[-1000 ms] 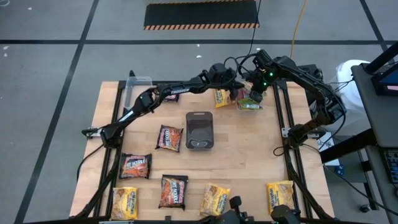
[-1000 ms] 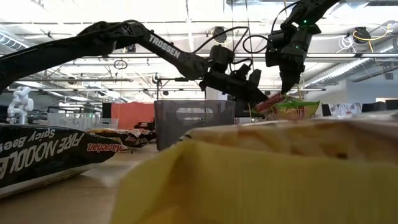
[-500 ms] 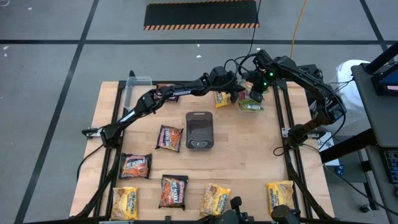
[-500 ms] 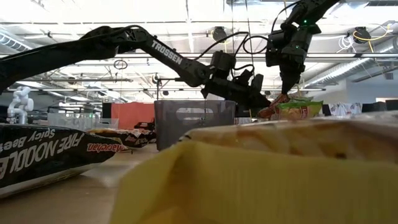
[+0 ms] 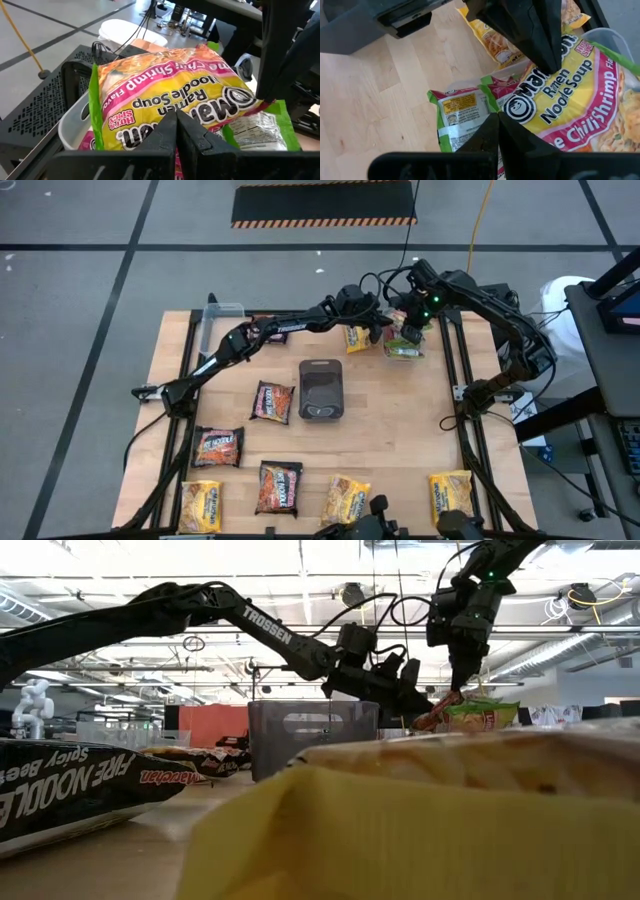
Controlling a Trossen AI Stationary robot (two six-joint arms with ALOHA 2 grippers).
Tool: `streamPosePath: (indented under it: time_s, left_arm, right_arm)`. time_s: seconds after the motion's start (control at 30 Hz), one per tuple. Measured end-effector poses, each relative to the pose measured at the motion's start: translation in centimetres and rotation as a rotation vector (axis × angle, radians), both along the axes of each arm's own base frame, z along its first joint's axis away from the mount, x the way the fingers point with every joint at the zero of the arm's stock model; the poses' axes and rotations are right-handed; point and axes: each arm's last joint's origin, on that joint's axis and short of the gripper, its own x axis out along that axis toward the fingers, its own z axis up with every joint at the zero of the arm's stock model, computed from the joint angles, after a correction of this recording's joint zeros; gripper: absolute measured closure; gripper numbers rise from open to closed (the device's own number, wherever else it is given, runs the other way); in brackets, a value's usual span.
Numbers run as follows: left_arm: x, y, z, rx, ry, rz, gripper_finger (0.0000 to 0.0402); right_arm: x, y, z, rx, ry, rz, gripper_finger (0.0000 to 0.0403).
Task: Sort Maruchan noodles
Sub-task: Put the green noodle pack into the right transparent bin
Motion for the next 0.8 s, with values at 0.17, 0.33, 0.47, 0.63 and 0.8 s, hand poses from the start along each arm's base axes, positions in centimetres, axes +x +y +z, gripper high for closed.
streamPosePath:
  time_s: [0.17,0.33,0.47,0.63,0.8]
  left_arm:
    - [0.0,0.0,0.0,-0.003,-0.001,-0.009,0.0396]
    - [0.0,0.0,0.0,-0.003,-0.001,-0.009,0.0396]
    - [0.0,0.0,0.0,-0.007,-0.001,-0.008,0.0396]
    - [-0.1,0.0,0.2,-0.086,-0.013,-0.023,0.0396]
    - [-0.4,-0.3,3.1,-0.068,-0.061,-0.067,0.0396]
  right_arm:
    - [-0.5,0.7,1.2,-0.042,-0.032,0.000,0.0403]
    - [-1.2,1.7,3.0,-0.117,-0.082,-0.001,0.0403]
    - [-1.7,2.3,4.2,-0.200,-0.109,-0.005,0.0403]
    - [-2.3,3.0,5.5,-0.268,-0.162,-0.010,0.0403]
    - [-2.7,3.6,6.2,-0.295,-0.182,-0.017,0.0403]
